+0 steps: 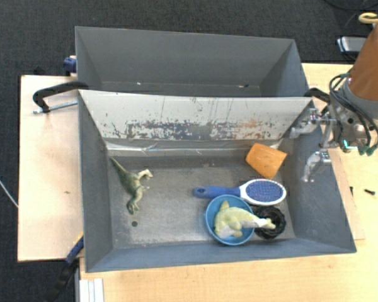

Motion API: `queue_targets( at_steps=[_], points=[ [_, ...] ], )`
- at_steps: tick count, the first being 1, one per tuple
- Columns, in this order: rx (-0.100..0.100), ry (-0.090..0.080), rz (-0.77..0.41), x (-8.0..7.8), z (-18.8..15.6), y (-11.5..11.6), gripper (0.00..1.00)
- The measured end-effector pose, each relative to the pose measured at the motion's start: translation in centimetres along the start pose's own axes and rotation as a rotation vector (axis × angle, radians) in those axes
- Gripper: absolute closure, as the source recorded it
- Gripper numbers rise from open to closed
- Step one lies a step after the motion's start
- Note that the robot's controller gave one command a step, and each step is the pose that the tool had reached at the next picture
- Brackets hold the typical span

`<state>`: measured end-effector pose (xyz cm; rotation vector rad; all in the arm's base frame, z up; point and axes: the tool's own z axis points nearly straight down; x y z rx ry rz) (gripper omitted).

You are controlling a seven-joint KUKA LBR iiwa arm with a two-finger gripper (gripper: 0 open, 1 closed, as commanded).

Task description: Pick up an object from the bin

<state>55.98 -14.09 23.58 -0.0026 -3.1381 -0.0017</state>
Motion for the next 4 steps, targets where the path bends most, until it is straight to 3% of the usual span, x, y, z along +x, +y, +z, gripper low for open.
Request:
queue_targets(
  at_steps=[1, 2, 3, 4],
  points=[
    [0.000, -0.019, -0.143, 2.3, 14.6, 6.8, 0.00],
    [0.003, -0.012, -0.128, 2.5, 13.4, 4.3, 0.00],
    [0.001, -0.005, -0.127, 3.0, 13.5, 4.7, 0.00],
    [-0.003, -0.008, -0.052, 2.9, 16.4, 4.0, 0.00]
  ],
)
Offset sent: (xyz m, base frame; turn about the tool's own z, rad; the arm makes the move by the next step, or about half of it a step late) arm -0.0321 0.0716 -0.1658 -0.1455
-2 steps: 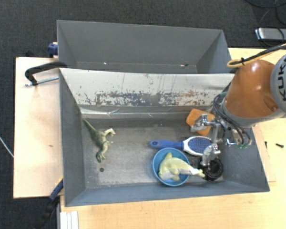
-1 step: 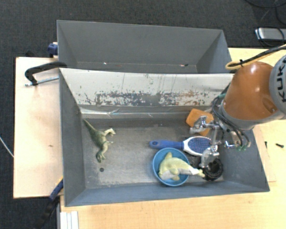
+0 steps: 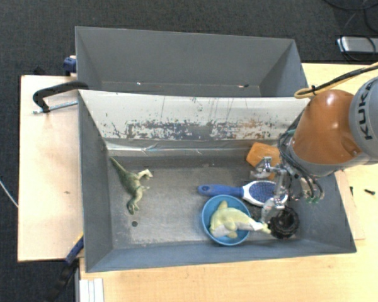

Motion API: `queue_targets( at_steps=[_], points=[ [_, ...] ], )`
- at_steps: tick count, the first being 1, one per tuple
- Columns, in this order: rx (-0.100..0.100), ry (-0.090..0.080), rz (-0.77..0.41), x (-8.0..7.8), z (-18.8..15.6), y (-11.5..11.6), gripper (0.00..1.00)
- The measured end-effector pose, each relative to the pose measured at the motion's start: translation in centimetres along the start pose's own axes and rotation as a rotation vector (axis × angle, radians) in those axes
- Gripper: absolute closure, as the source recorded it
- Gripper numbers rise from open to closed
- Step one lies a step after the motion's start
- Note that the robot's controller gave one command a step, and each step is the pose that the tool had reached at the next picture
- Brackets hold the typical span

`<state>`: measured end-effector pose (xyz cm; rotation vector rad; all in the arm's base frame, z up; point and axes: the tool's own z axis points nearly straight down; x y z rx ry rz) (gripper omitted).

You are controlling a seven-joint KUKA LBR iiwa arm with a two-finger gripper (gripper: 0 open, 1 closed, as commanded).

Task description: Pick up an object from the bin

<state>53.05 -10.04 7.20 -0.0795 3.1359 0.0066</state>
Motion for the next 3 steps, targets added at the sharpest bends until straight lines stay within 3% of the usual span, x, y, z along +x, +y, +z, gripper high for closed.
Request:
queue_targets(
  at_steps=[1, 2, 3],
  points=[
    [0.002, 0.002, 0.000, -0.1, -0.1, 0.1, 0.00],
    [0.005, -0.007, 0.000, -0.4, -0.3, 0.0, 1.00],
    [0.006, -0.007, -0.001, -0.7, -7.9, 0.1, 1.00]
  ],
)
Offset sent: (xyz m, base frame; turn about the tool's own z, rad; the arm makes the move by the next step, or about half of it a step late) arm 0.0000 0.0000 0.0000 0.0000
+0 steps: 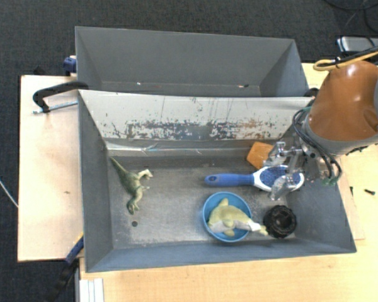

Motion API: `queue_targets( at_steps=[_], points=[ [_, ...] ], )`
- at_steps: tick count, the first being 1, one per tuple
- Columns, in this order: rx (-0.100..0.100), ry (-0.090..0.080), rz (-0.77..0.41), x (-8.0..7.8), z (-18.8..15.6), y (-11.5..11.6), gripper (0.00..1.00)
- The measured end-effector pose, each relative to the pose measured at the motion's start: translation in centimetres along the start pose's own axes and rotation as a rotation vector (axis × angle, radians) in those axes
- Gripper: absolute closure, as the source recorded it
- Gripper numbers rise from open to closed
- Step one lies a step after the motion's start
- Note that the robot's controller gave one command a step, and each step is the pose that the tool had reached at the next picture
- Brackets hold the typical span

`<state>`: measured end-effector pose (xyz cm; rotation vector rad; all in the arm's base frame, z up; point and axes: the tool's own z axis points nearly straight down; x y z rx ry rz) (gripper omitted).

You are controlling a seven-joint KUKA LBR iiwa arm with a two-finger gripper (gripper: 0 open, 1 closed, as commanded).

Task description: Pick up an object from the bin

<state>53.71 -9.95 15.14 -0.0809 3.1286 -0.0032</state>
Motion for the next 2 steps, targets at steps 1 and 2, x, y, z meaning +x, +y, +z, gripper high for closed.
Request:
queue_targets(
  at_steps=[1, 2],
  points=[
    [-0.002, 0.007, 0.000, -0.1, 0.0, 0.0, 1.00],
    [-0.001, 0.005, -0.001, -0.3, -2.1, 0.0, 1.00]
  ],
)
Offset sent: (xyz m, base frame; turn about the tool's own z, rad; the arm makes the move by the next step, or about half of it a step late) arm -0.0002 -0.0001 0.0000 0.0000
